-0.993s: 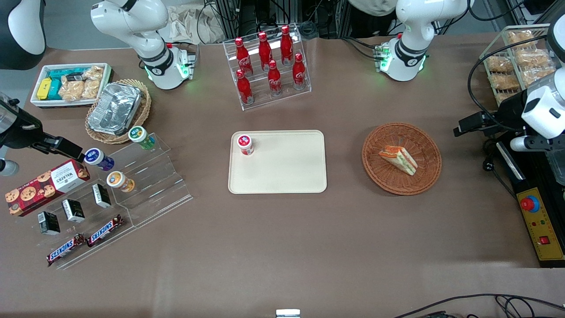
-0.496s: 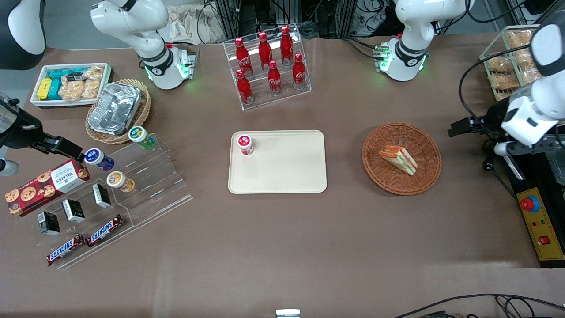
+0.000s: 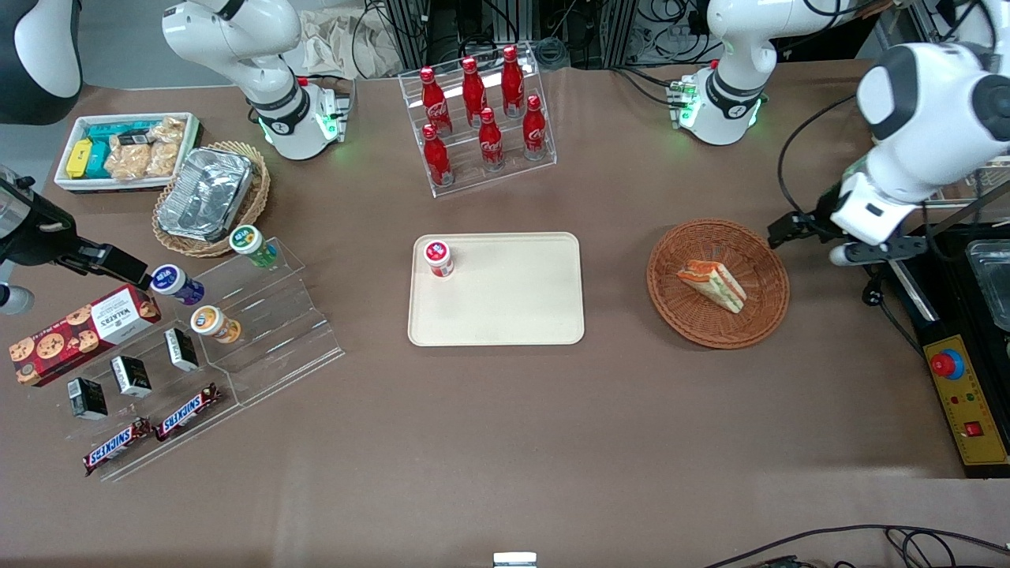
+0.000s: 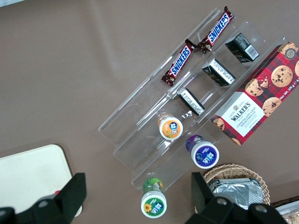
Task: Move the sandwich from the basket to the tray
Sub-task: 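Move the open left gripper over the wrapped sandwich in the wicker basket, then lower the left gripper onto the sandwich and close it, then lift the held sandwich up out of the basket, then carry the sandwich with the left gripper over the cream tray, then lower the sandwich onto the tray and open the left gripper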
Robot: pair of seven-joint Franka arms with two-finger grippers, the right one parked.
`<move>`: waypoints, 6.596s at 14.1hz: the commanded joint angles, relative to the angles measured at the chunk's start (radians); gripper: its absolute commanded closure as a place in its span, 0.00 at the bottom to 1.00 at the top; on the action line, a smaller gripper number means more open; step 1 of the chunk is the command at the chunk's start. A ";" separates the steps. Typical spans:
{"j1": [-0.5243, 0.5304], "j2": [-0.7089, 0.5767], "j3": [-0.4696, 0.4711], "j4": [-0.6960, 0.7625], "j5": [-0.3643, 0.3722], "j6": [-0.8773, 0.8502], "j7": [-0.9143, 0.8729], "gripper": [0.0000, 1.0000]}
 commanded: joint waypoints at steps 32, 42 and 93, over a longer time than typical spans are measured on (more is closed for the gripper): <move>-0.179 0.270 -0.004 -0.183 -0.006 0.569 -0.694 0.69; -0.175 0.184 0.029 0.103 -0.006 0.059 -0.691 0.88; -0.764 0.720 0.064 0.499 0.121 0.284 -0.514 0.01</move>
